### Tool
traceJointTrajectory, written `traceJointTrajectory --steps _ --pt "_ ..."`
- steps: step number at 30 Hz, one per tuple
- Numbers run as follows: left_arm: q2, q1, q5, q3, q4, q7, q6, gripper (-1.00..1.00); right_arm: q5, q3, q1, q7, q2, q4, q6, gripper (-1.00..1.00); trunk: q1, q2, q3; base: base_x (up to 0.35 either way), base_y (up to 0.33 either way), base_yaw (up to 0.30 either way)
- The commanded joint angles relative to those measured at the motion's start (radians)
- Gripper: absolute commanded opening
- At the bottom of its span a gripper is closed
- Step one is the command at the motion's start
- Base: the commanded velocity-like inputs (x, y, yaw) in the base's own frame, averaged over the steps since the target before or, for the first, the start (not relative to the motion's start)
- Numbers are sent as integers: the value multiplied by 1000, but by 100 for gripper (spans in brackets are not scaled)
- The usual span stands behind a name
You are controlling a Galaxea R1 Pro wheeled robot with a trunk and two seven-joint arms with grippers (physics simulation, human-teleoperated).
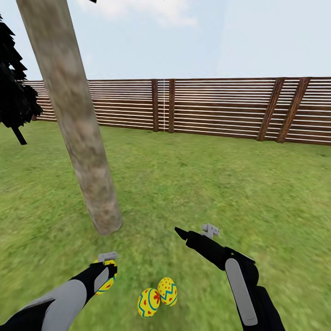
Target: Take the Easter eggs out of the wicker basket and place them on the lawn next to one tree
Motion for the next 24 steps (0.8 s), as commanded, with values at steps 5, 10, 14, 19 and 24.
traceJointTrajectory --steps 5,10,14,19,24 --pt "-4 2 -11 8 -2 1 6 -100 3 -1 -1 4 0 -1 5 100 19 -36 -17 0 0 0" --pt "-4 2 -11 8 -2 1 6 -100 3 -2 -1 4 -1 -1 5 100 38 -71 -32 0 0 0" --pt "-4 2 -11 8 -2 1 6 -100 3 -3 -1 5 -1 -1 5 100 54 -99 -45 0 0 0" --pt "-4 2 -11 8 -2 1 6 -100 2 -2 -1 5 1 -1 4 100 73 -134 -61 0 0 0" --pt "0 2 -2 10 -2 -10 12 -100 3 -1 -1 4 4 -1 5 100 92 -169 -76 0 0 0"
